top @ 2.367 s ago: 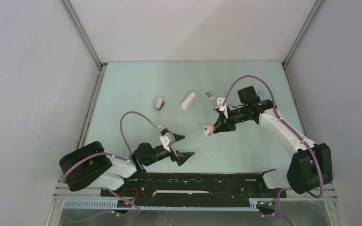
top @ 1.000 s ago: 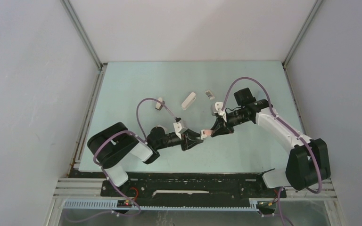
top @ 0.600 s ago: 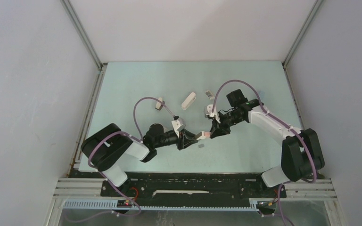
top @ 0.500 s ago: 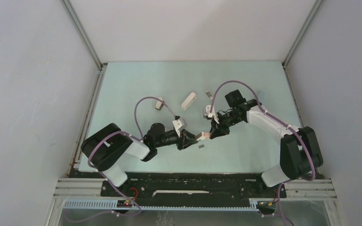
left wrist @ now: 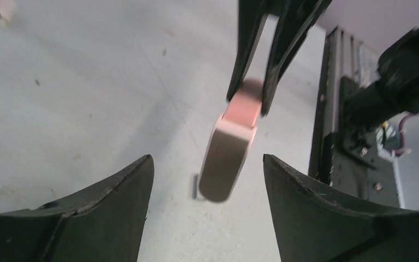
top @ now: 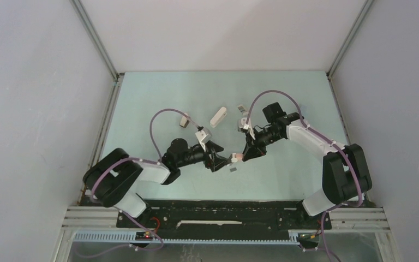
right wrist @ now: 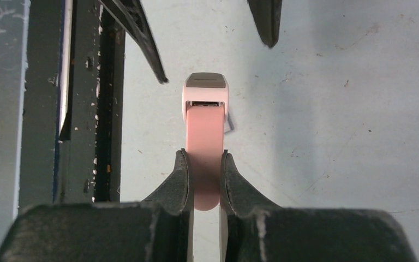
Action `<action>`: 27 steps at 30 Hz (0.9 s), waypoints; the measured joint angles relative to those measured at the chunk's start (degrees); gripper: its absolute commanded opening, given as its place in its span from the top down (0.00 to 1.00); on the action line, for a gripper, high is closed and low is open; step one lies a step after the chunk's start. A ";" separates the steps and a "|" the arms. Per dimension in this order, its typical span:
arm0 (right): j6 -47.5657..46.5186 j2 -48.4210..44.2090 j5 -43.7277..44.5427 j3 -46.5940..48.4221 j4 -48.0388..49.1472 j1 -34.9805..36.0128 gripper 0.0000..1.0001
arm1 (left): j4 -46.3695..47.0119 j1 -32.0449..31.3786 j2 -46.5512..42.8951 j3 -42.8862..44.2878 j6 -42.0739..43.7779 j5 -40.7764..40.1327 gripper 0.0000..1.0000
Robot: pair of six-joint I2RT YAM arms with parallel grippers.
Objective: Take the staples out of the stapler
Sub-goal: Unload the staple at the center of the board, then place the stapler at the center of the board.
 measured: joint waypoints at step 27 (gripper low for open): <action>16.22 8.92 21.90 30.01 -14.71 -25.75 1.00 | -71.21 4.24 -51.60 24.76 13.94 -27.65 0.00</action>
